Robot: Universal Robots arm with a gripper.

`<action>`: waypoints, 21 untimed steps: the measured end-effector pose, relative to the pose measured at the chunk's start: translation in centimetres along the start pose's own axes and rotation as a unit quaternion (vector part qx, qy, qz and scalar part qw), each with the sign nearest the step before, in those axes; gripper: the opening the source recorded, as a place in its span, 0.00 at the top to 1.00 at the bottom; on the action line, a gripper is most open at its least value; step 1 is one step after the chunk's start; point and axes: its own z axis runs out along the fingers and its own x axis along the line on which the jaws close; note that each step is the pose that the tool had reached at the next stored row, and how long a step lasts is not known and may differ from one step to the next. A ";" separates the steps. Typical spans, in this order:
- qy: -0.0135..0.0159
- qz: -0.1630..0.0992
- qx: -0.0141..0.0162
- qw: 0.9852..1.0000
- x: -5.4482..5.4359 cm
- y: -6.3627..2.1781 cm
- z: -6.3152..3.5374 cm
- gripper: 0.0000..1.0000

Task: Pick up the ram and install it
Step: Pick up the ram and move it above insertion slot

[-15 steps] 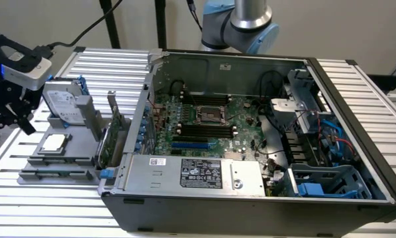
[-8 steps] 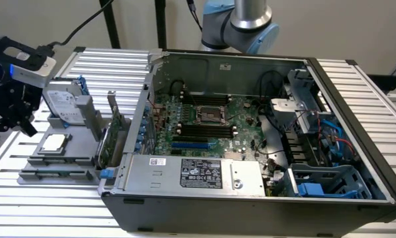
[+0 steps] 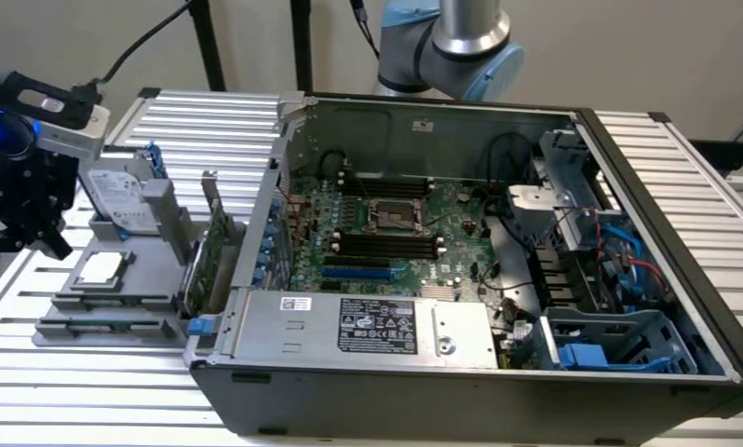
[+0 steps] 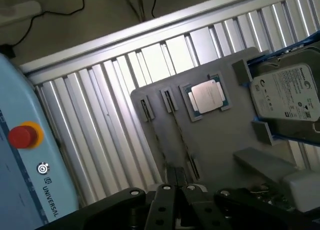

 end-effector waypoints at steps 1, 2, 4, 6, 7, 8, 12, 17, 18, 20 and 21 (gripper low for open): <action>0.000 -0.009 0.000 1.000 0.0 0.00 0.07 0.89; 0.000 -0.018 0.000 1.000 0.0 0.00 0.13 0.89; 0.001 -0.036 -0.001 0.999 0.0 0.00 0.24 0.89; 0.001 -0.054 -0.001 0.999 0.0 -0.01 0.33 0.89; 0.001 -0.064 -0.001 0.998 0.0 -0.01 0.36 0.89; 0.001 -0.072 -0.002 0.997 0.0 -0.01 0.38 0.89; 0.002 -0.099 -0.002 0.995 0.0 -0.16 0.51 0.89; 0.002 -0.115 -0.003 0.993 -0.3 -0.89 0.64 0.89; 0.002 -0.115 -0.003 0.993 -0.3 -0.99 0.64 0.89; 0.002 -0.115 -0.003 0.993 -0.3 -1.00 0.66 0.89; 0.002 -0.115 -0.003 0.993 -0.3 -1.00 0.66 0.88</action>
